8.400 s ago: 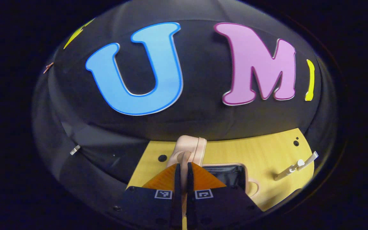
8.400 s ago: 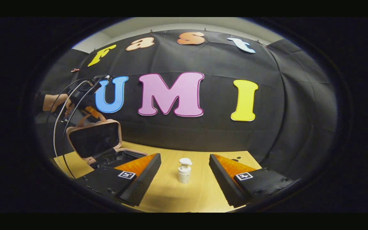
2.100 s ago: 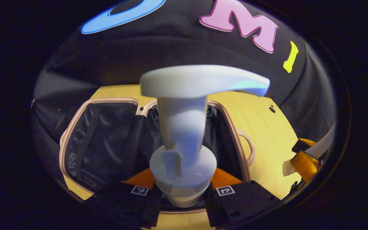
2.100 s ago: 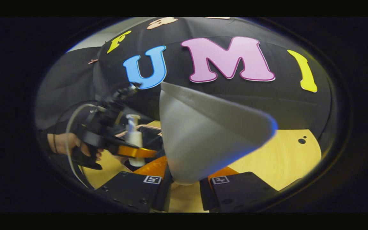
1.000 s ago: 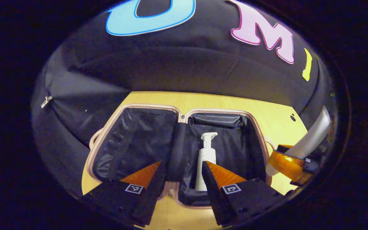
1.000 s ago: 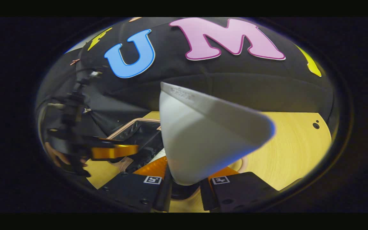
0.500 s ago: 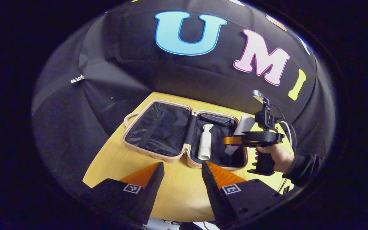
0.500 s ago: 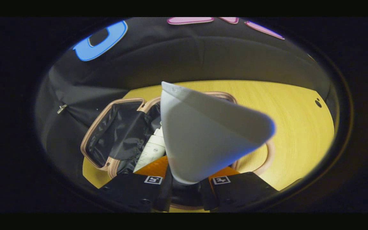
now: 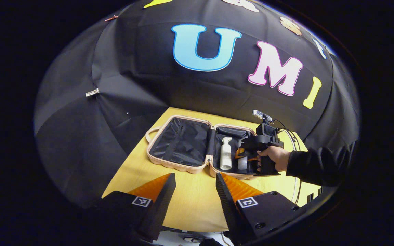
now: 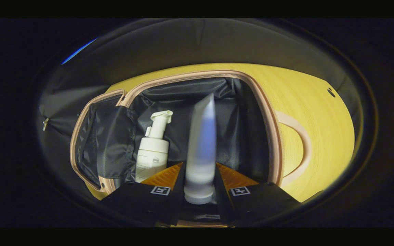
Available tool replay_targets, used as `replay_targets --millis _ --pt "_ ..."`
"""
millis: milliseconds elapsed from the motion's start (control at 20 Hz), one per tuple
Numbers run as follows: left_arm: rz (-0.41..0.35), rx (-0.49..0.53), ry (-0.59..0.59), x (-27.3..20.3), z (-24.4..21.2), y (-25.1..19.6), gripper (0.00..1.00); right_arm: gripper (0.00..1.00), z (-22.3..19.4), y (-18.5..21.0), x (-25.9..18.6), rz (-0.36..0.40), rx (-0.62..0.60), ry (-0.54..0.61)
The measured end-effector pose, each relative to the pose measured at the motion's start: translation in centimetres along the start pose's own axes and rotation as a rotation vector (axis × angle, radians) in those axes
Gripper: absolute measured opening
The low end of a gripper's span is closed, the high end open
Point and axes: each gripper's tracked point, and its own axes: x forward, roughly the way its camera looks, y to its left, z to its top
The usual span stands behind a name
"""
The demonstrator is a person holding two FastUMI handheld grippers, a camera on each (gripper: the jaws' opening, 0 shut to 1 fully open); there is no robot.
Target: First open the suitcase, pack the skin care products into it, and then close the suitcase.
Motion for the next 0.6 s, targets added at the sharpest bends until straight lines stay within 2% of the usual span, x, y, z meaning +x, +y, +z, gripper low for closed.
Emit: replay_targets --millis 50,100,200,250,350,400,600 --pt "-0.003 0.003 -0.008 0.1 0.1 0.6 0.76 0.48 0.5 0.4 -0.5 -0.001 -0.002 -0.027" --pt "-0.01 0.003 -0.016 0.3 0.2 1.1 0.76 0.65 0.8 0.7 -1.6 0.003 -0.012 -0.043" --pt "-0.013 -0.005 -0.025 1.5 0.1 2.3 0.77 0.75 1.6 1.2 -3.6 0.03 -0.034 -0.1" --pt "-0.009 -0.014 -0.028 2.3 0.0 3.0 0.78 0.93 2.0 1.5 -4.4 0.044 -0.043 -0.132" --pt "0.012 -0.033 -0.029 4.4 0.0 4.6 0.86 0.99 2.6 1.6 -6.7 0.07 -0.056 -0.197" --pt "0.036 -0.038 -0.026 5.7 0.0 5.8 0.94 0.99 3.0 1.8 -7.6 0.087 -0.05 -0.229" --pt "0.122 -0.048 -0.042 11.2 1.7 11.5 0.95 0.98 3.5 2.6 -11.5 0.157 -0.054 -0.298"
